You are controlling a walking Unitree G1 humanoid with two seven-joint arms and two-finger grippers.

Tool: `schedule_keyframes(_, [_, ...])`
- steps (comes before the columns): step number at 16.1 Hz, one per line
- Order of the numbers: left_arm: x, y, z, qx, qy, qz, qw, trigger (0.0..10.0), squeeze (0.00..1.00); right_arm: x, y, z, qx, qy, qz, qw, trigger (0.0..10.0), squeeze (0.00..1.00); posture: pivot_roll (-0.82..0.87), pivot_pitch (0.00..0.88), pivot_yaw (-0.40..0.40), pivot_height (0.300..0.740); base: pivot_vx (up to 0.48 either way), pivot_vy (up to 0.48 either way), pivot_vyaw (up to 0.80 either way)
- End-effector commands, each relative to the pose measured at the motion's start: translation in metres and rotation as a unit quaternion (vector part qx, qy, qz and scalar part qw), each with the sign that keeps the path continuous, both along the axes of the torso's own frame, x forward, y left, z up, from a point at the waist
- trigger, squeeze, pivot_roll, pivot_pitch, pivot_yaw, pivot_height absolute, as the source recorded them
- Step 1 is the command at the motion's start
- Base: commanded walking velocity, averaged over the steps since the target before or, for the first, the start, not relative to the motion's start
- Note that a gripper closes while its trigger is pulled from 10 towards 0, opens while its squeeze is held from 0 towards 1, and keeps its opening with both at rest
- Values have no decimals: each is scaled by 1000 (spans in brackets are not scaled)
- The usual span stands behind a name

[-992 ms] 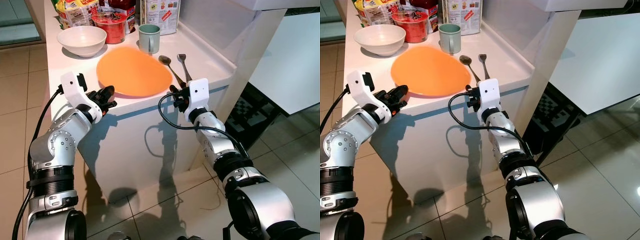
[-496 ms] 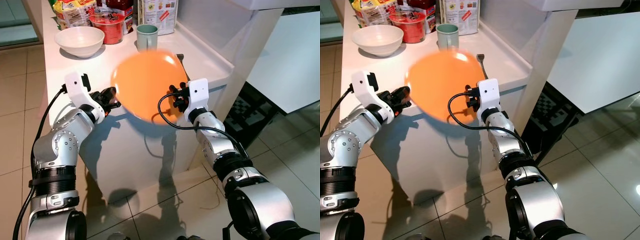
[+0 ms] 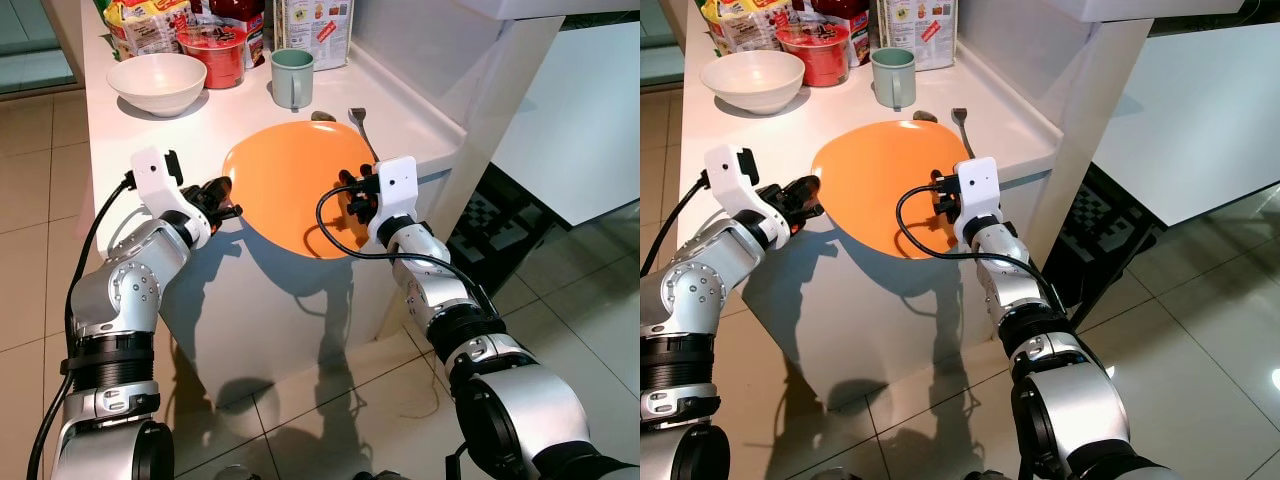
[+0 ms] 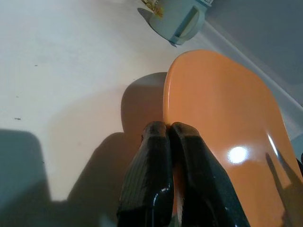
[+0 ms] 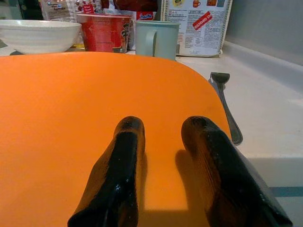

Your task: Setting the table

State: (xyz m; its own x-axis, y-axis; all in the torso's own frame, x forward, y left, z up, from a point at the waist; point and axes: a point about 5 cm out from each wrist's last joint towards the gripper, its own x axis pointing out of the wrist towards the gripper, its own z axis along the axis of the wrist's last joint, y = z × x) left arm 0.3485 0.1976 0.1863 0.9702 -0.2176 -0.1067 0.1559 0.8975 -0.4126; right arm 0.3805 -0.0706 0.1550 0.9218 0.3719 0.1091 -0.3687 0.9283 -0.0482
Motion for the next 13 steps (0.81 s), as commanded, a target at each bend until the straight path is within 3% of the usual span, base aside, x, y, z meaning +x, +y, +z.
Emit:
schedule_keyframes(1, [0, 6, -10, 15, 25, 25, 999, 0, 0, -1, -4, -3, -9, 3, 0, 1000, 10000, 0, 188, 66, -41, 740, 0, 0, 0])
schedule_keyframes(6, [4, 12, -12, 30, 32, 41, 998, 0, 0, -1, -4, -4, -9, 3, -1, 1000, 10000, 0, 182, 60, -31, 740, 0, 0, 0])
schedule_keyframes(9, [8, 24, -13, 45, 40, 65, 996, 0, 0, -2, -4, -6, -7, 4, -3, 1000, 10000, 0, 180, 57, -24, 740, 0, 0, 0])
schedule_keyframes(13, [18, 51, -18, 54, 60, 116, 990, 0, 0, -3, -4, -7, -3, 6, -5, 1000, 10000, 0, 179, 56, -18, 740, 0, 0, 0])
